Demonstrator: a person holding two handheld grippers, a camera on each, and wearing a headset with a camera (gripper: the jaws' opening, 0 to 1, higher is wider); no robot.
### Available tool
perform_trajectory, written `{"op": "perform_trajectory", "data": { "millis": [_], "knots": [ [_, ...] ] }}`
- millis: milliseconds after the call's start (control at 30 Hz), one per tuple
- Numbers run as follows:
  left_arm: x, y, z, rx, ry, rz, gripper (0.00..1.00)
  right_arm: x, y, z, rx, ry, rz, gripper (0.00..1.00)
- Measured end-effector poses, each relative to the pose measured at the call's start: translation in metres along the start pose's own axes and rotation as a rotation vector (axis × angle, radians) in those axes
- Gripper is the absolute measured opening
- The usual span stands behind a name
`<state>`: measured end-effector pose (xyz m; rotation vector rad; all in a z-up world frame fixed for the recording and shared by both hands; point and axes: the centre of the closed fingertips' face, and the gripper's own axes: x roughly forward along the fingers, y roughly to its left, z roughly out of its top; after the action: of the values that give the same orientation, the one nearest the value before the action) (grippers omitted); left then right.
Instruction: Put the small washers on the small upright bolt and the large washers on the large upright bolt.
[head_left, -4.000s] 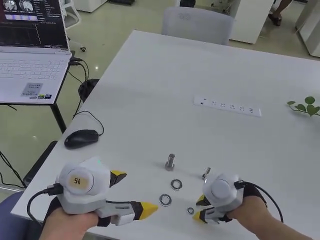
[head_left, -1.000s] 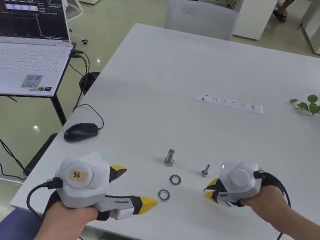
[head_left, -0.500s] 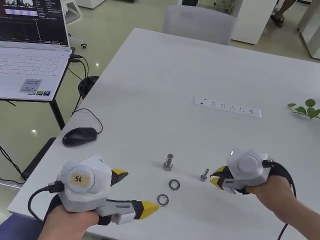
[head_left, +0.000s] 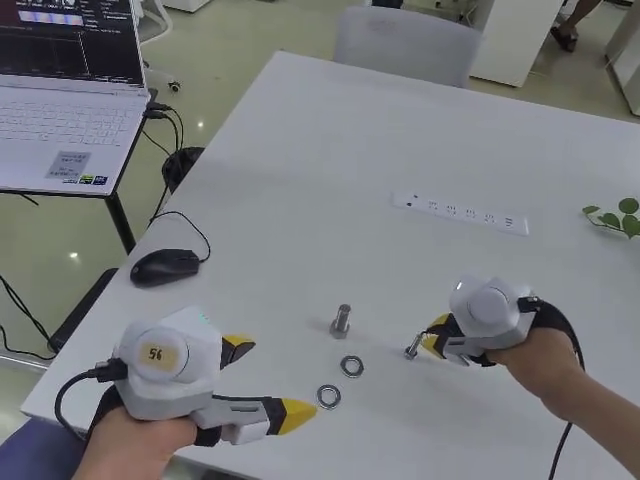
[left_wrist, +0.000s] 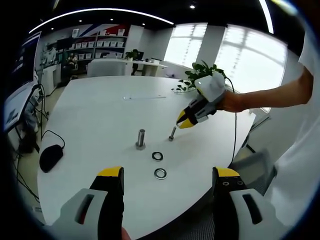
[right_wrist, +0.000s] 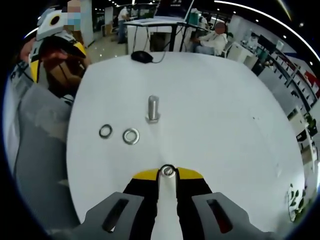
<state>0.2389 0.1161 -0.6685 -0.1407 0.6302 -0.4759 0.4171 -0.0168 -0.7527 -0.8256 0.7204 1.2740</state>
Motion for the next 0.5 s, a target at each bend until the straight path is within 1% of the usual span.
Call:
{"op": "perform_trajectory", "data": {
  "millis": [500],
  "knots": [
    [0.0012, 0.0021, -0.0014, -0.01, 0.0, 0.004, 0.71, 0.0071, -0.0017, -0.0014, -0.009, 0.03, 0.013, 0.13]
  ]
}}
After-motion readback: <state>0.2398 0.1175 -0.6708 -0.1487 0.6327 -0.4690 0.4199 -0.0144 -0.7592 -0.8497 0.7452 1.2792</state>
